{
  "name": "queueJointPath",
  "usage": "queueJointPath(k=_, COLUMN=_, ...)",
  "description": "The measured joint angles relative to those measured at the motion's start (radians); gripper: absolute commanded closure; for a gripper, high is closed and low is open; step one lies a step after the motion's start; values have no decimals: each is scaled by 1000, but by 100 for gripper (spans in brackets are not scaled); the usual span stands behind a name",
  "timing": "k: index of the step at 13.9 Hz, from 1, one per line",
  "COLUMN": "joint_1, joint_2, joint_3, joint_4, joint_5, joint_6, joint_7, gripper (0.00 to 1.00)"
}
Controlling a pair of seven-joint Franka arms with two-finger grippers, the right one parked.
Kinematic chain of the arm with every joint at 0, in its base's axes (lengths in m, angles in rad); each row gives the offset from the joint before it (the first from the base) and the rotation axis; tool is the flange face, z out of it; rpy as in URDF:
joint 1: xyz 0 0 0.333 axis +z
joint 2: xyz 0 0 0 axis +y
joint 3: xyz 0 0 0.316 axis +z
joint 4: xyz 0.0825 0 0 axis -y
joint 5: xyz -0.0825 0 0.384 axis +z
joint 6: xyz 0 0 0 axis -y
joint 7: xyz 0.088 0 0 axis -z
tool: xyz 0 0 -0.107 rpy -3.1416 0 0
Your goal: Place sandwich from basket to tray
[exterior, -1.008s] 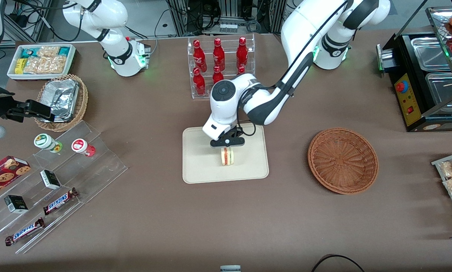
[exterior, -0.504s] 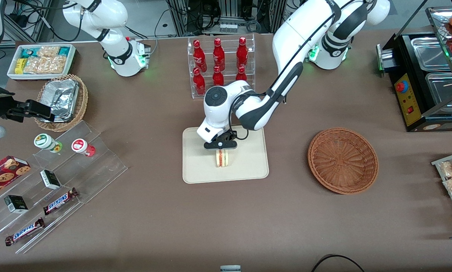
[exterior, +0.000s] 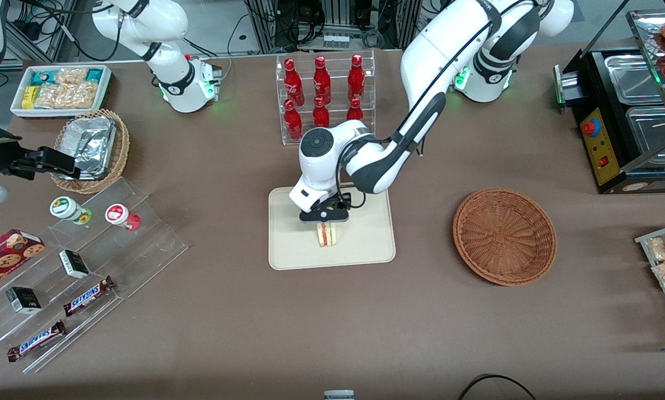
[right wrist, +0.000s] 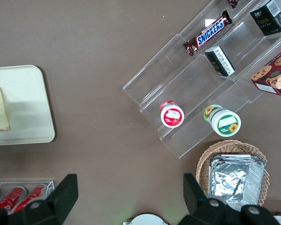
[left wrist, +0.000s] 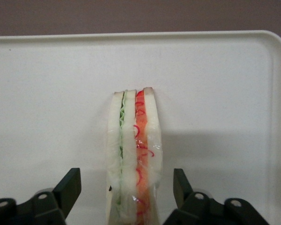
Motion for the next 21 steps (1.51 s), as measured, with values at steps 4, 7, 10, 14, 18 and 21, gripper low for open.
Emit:
queueJointPath(k=4, joint_1=13, joint_2=-88, joint_3=5, joint_4=20, joint_5=-10, joint_6=-93, joint_7=-76, gripper=0)
queueJointPath(k=7, joint_1=85, joint_2=-189, joint_3=9, joint_4=26, joint_5=-68, joint_6=-214, joint_7=-77, gripper=0)
queueJointPath(k=10, joint_1=178, joint_2=-284, joint_3=10, joint_4=26, joint_5=-141, joint_6=-326, joint_7=0, gripper=0)
queueJointPath(k=14, joint_1=282, joint_2=-377, joint_3=12, joint_4=25, joint_5=-183, joint_6=-483, joint_7=175, gripper=0)
queueJointPath(k=18, joint_1=416, joint_2=-496, joint_3=14, joint_4=13, joint_5=-201, joint_6=-646, joint_7=438, gripper=0)
queueJointPath(k=21, joint_1=557, joint_2=-624, joint_3=18, joint_4=-57, joint_5=-274, joint_6=-692, joint_7=673, gripper=0)
